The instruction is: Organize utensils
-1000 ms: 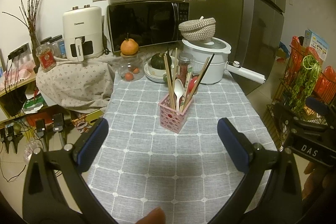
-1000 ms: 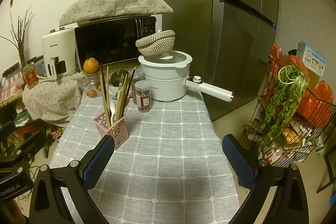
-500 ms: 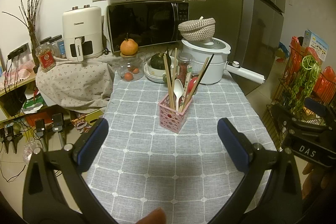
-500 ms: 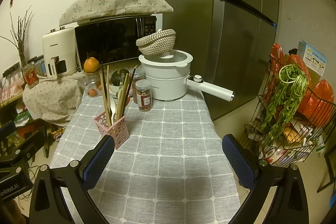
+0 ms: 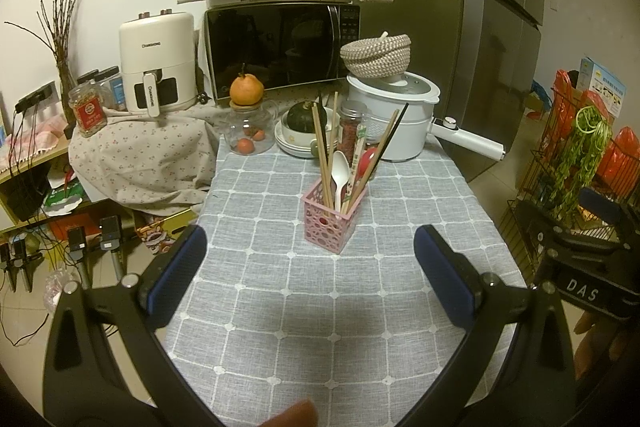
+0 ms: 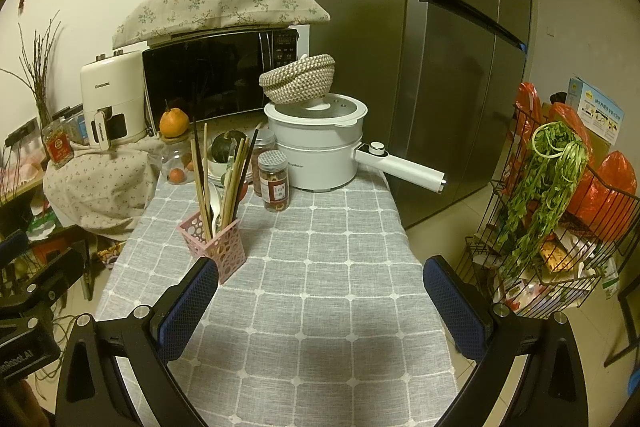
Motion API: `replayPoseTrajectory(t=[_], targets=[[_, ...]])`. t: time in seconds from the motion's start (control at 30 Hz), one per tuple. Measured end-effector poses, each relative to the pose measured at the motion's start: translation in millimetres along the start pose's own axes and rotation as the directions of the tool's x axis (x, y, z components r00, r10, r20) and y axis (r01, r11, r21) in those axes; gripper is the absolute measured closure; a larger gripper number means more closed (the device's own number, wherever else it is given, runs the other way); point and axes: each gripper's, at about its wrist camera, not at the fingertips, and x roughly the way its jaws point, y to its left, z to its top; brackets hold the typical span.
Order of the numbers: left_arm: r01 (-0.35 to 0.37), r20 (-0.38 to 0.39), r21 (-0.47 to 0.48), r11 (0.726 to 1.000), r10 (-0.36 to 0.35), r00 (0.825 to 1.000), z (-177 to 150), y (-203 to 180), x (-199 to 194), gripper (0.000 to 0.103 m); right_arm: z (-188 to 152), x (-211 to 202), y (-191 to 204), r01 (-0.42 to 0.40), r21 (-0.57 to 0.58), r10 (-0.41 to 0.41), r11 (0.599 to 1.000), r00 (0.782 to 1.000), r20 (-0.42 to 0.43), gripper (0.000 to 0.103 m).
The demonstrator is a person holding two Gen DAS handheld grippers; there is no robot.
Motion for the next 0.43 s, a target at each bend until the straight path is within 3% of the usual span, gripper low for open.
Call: replayPoseTrajectory(t=[0.43], targets=[[0.013,-0.008,-0.012,1.0,-0.014,1.0,-5.5,-5.1,-1.8,0.0,-1.1,1.6,0.7,-0.001,0.001,0.001,1.0,1.0,-0.004,0.0]])
